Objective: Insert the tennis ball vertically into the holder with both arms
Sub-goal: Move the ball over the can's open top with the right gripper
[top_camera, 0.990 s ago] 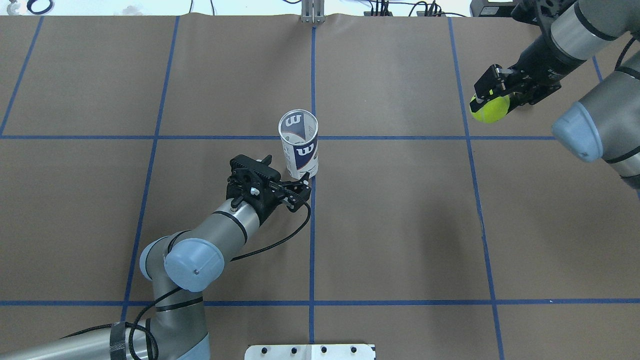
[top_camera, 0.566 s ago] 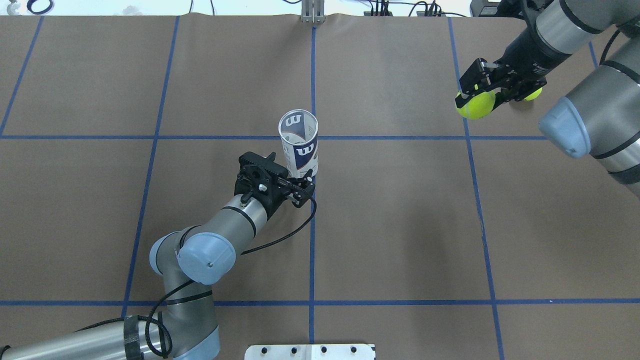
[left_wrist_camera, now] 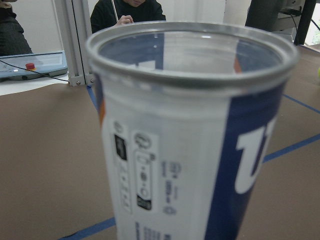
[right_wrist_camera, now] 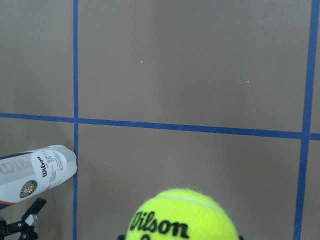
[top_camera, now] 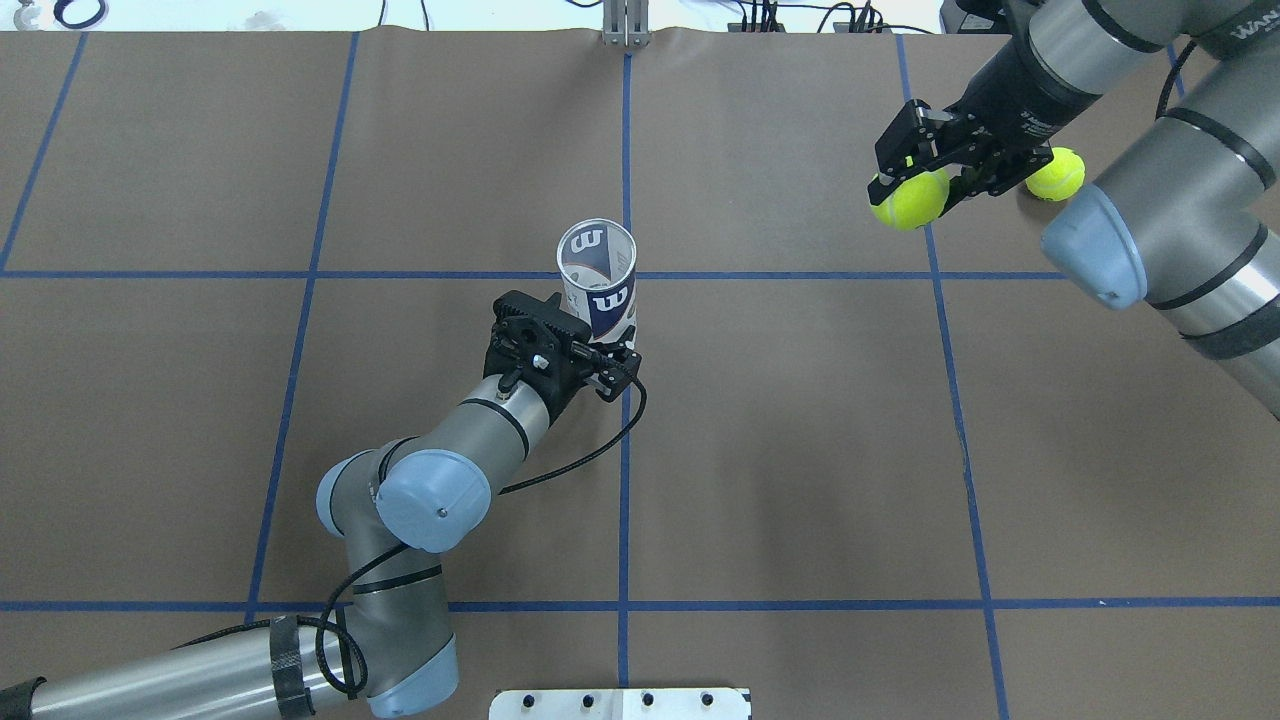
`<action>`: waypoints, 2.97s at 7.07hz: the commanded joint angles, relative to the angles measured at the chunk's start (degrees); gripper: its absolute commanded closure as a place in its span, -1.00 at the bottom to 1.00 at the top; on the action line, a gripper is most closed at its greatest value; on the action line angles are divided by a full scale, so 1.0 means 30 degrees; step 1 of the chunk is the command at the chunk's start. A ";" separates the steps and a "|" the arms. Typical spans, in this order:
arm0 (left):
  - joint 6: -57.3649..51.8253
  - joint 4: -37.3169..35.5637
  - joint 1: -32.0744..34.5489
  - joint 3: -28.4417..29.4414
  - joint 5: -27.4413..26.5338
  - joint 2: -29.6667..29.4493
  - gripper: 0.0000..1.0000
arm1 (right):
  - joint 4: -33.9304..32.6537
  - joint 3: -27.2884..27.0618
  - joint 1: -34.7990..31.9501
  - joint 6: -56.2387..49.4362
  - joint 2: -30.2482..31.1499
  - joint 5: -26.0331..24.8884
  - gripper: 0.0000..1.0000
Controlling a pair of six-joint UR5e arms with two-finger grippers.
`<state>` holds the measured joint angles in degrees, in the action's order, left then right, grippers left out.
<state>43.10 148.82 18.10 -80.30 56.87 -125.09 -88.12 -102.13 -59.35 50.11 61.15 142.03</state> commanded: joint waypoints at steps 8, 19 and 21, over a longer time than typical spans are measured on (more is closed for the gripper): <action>0.0018 -0.0008 0.0324 0.1192 0.0117 -0.0959 -0.42 | -0.0013 0.0116 0.1792 0.3888 -0.3561 -0.0379 1.00; -0.1066 -0.0066 0.0353 0.1191 0.0088 -0.1603 -0.36 | -0.0012 0.4307 0.4841 0.5416 -0.8138 -0.3839 0.98; -0.1066 -0.0066 0.0587 0.1191 0.0117 -0.1633 -0.36 | -0.0013 0.4103 0.4841 0.5387 -0.7818 -0.3809 0.97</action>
<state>39.90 148.62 19.53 -76.73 57.19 -129.94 -88.14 -89.45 -44.85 66.30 37.10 130.54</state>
